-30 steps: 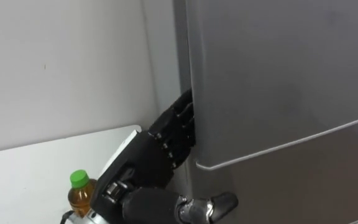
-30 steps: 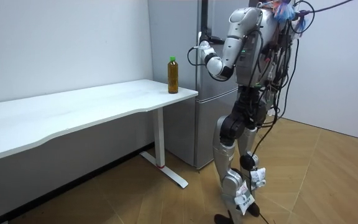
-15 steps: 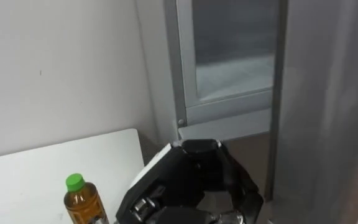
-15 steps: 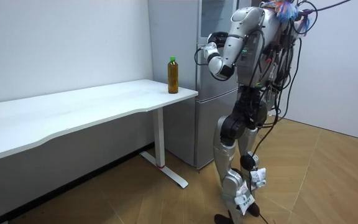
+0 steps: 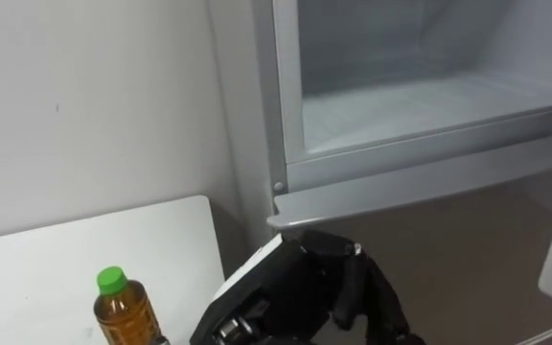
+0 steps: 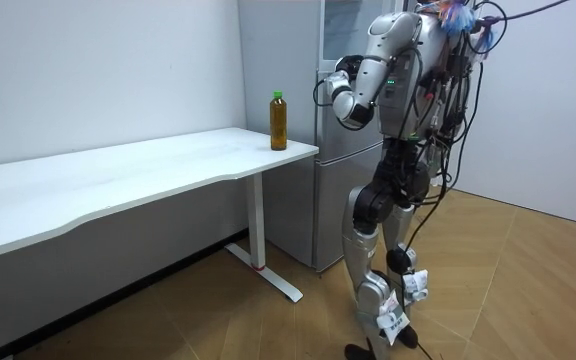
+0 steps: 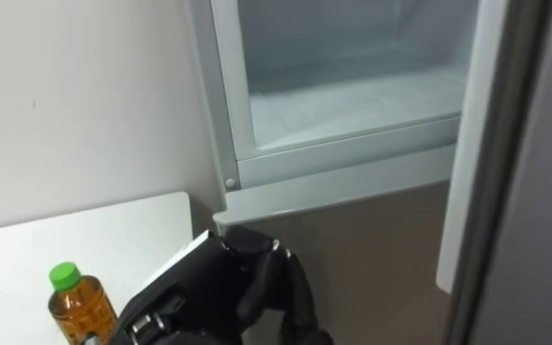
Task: Put the bottle in the upper fridge
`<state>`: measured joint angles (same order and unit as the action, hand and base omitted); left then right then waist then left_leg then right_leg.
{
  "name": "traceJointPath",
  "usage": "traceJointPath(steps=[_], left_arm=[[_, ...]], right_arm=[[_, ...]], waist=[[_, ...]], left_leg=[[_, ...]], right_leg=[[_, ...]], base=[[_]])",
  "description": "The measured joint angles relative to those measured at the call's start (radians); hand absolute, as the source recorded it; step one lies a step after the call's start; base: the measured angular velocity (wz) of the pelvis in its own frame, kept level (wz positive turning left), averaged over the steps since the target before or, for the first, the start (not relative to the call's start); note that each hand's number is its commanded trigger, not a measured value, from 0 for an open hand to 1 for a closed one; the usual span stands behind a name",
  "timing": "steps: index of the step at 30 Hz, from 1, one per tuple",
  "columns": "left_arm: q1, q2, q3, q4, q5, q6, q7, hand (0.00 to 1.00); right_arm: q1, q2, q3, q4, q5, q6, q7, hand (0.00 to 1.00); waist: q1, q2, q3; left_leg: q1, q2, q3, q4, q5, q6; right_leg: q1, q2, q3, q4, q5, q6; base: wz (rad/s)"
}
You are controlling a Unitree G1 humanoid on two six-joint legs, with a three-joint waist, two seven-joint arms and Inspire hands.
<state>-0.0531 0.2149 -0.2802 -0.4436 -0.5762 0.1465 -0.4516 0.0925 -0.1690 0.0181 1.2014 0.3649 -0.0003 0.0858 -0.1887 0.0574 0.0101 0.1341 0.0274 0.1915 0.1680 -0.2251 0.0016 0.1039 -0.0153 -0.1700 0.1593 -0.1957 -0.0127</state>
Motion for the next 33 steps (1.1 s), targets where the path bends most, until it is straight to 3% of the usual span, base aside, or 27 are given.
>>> traceJointPath(steps=[13, 19, 25, 28, 33], left_arm=[[-0.001, -0.002, 0.000, 0.015, 0.001, 0.000, -0.033, 0.00], [-0.025, -0.011, 0.000, 0.021, 0.002, 0.001, -0.033, 0.00], [-0.059, -0.026, -0.012, 0.032, 0.002, 0.000, -0.039, 0.00], [-0.071, -0.025, -0.049, 0.035, 0.002, 0.000, -0.039, 0.00], [-0.092, -0.025, -0.081, 0.035, 0.001, 0.001, -0.040, 0.00]], right_arm=[[0.004, 0.001, 0.005, 0.009, 0.022, 0.001, -0.002, 0.00], [0.004, 0.001, 0.006, 0.009, 0.023, 0.001, 0.004, 0.00], [-0.005, 0.001, 0.000, 0.008, 0.027, -0.001, 0.027, 0.00], [-0.019, 0.000, 0.000, 0.008, 0.030, -0.001, 0.027, 0.00], [-0.020, 0.000, 0.003, 0.007, 0.051, -0.001, 0.044, 0.00]], waist=[[-0.005, 0.000, 0.0003], [-0.011, -0.001, 0.0009], [-0.037, 0.000, 0.0022], [-0.061, 0.008, 0.0072], [-0.083, 0.009, 0.0071]], left_leg=[[0.000, 0.008, 0.004, 0.000, 0.000, 0.000], [0.002, 0.011, 0.028, 0.000, 0.000, 0.000], [0.010, 0.011, 0.062, 0.000, 0.000, 0.000], [0.009, 0.012, 0.073, 0.000, 0.000, 0.000], [0.019, 0.017, 0.109, 0.000, 0.000, 0.000]], right_leg=[[0.000, 0.001, 0.002, -0.001, 0.001, -0.001], [-0.010, 0.001, 0.017, 0.010, 0.001, -0.001], [-0.016, 0.003, 0.032, 0.008, 0.002, -0.002], [-0.019, 0.001, 0.035, 0.008, 0.002, -0.001], [-0.023, 0.007, 0.074, 0.010, 0.006, -0.006]], base=[[0.00], [-0.07], [-0.13], [-0.03], [-0.23]])
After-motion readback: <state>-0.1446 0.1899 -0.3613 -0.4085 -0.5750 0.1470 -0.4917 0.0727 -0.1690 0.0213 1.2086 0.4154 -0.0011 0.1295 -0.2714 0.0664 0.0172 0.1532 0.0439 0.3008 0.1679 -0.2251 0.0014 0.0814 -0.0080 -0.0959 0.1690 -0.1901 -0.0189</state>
